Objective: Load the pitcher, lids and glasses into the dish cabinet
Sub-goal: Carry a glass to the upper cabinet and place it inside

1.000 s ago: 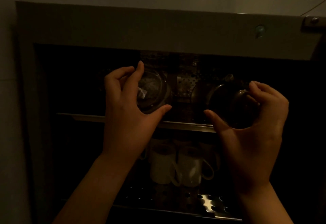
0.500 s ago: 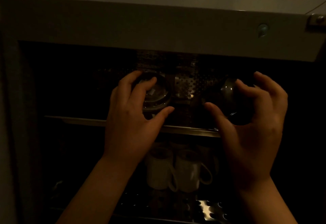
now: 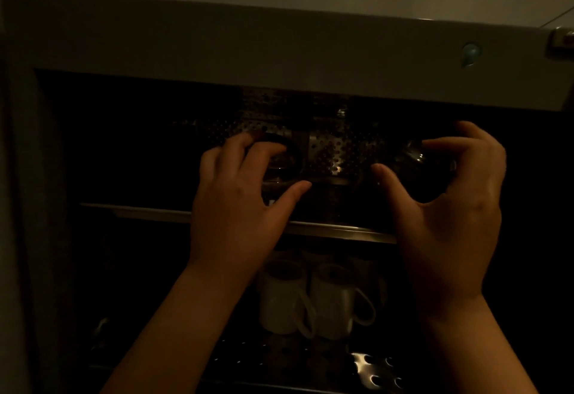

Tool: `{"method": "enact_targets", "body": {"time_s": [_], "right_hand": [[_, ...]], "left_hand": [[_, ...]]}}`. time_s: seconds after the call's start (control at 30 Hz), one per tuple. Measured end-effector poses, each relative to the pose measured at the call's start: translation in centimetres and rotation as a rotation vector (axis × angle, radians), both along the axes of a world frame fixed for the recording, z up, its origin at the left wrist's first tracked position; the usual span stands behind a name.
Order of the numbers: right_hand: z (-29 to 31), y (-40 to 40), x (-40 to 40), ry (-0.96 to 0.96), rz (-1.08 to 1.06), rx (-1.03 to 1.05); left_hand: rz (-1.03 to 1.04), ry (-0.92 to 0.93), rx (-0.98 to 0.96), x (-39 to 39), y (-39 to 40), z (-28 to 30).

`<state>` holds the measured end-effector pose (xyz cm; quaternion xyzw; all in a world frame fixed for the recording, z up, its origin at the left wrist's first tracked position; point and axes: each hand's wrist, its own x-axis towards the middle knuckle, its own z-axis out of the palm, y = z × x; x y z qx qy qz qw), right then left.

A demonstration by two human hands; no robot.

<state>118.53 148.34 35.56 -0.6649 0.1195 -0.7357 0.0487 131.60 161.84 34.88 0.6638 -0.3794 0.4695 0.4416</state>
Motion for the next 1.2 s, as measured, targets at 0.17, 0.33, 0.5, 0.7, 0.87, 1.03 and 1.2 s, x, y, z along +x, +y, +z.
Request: {"method": "enact_targets", "body": {"time_s": [0.17,0.33,0.5,0.7,0.87,1.03,1.2], "right_hand": [[0.5,0.2,0.4,0.084,-0.032,0.020],[1.0,0.3,0.8,0.172,-0.085,0.067],[1.0,0.4,1.1,0.196,-0.132,0.086],[0.7,0.1,1.3,0.320,-0.253,0.124],[0.8,-0.1,1.0,0.404,-0.321,0.169],[-0.2,0.7,0.5,0.411,-0.211,0.148],[-3.0,2.4,-0.4,0.358,-0.142,0.106]], "left_hand": [[0.029,0.012,-0.004,0.0,-0.1,0.0],[0.044,0.063,0.037,0.1,-0.1,0.4],[0.084,0.102,0.072,0.2,-0.2,0.5],[0.135,0.174,0.171,0.4,-0.3,0.9],[0.160,0.222,0.217,0.6,-0.3,1.0],[0.138,0.219,0.270,0.0,0.1,0.7],[0.078,0.027,0.257,-1.7,1.3,-2.9]]}}
